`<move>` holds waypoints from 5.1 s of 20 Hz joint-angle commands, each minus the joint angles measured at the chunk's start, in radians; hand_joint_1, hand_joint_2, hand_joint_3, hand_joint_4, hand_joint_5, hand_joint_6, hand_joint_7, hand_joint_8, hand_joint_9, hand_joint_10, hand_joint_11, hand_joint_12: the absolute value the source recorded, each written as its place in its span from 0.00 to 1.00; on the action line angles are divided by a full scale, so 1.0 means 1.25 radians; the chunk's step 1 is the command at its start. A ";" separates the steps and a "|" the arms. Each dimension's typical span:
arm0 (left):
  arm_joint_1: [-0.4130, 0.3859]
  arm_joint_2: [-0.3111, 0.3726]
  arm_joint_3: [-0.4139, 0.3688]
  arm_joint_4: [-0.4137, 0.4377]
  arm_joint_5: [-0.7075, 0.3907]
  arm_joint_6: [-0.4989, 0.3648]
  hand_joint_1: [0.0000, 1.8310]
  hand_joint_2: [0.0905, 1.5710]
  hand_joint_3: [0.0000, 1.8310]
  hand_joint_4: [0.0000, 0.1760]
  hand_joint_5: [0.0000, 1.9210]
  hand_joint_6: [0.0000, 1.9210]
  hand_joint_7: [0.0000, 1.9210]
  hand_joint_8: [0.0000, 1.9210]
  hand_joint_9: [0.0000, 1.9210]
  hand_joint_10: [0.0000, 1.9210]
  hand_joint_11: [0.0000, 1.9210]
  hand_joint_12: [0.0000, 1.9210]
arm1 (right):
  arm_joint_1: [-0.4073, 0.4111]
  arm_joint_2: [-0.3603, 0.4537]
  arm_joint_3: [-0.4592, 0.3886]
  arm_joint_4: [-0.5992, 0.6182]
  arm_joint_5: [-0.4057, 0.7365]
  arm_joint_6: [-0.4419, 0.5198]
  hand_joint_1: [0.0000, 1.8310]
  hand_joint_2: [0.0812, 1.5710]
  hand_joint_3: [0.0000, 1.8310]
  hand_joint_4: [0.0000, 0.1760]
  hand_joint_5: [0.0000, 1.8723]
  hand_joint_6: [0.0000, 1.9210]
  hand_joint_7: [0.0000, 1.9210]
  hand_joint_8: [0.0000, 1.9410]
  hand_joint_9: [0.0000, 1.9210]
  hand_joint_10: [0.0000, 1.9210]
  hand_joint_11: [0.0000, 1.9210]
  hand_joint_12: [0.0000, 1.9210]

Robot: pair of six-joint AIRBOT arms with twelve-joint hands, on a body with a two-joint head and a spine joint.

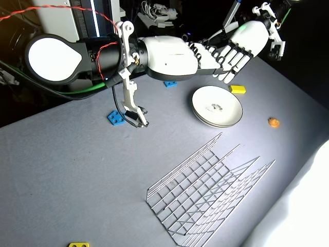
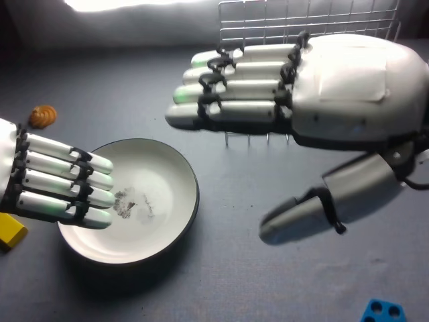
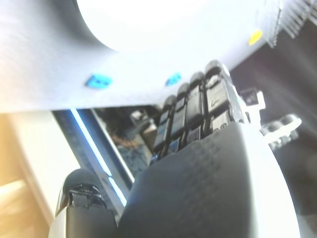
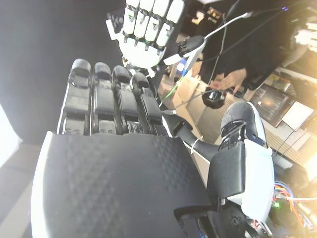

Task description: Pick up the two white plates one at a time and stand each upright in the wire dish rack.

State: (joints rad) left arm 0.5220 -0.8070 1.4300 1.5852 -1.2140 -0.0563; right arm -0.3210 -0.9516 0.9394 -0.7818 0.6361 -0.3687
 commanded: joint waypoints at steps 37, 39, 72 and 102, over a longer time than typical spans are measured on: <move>0.143 -0.111 0.103 -0.056 0.133 0.025 0.00 0.61 0.00 0.00 0.00 0.00 0.00 0.00 0.00 0.00 0.00 0.00 | -0.039 -0.003 -0.033 0.182 0.063 -0.196 0.00 0.59 0.00 0.00 0.00 0.00 0.00 0.00 0.00 0.00 0.00 0.00; 0.146 -0.111 0.101 -0.055 0.135 0.025 0.00 0.61 0.00 0.00 0.00 0.00 0.00 0.00 0.00 0.00 0.00 0.00 | -0.040 -0.003 -0.033 0.182 0.063 -0.199 0.00 0.59 0.00 0.00 0.00 0.00 0.00 0.00 0.00 0.00 0.00 0.00; 0.108 -0.198 0.018 -0.124 0.149 0.042 0.00 0.61 0.00 0.00 0.00 0.00 0.00 0.00 0.00 0.00 0.00 0.00 | -0.048 -0.080 -0.024 0.298 -0.086 -0.496 0.66 0.60 0.00 0.00 0.00 0.00 0.00 0.00 0.00 0.00 0.00 0.15; 0.120 -0.194 0.048 -0.167 0.143 0.036 0.00 0.61 0.00 0.00 0.00 0.00 0.00 0.00 0.00 0.00 0.00 0.00 | -0.041 -0.222 0.090 0.330 -0.190 -0.517 0.65 0.62 0.00 0.00 0.04 0.00 0.01 0.00 0.02 0.00 0.00 0.30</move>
State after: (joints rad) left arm 0.6678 -1.0454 1.4876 1.4216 -1.0031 -0.0063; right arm -0.3786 -1.2354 1.0576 -0.3771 0.2977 -1.0111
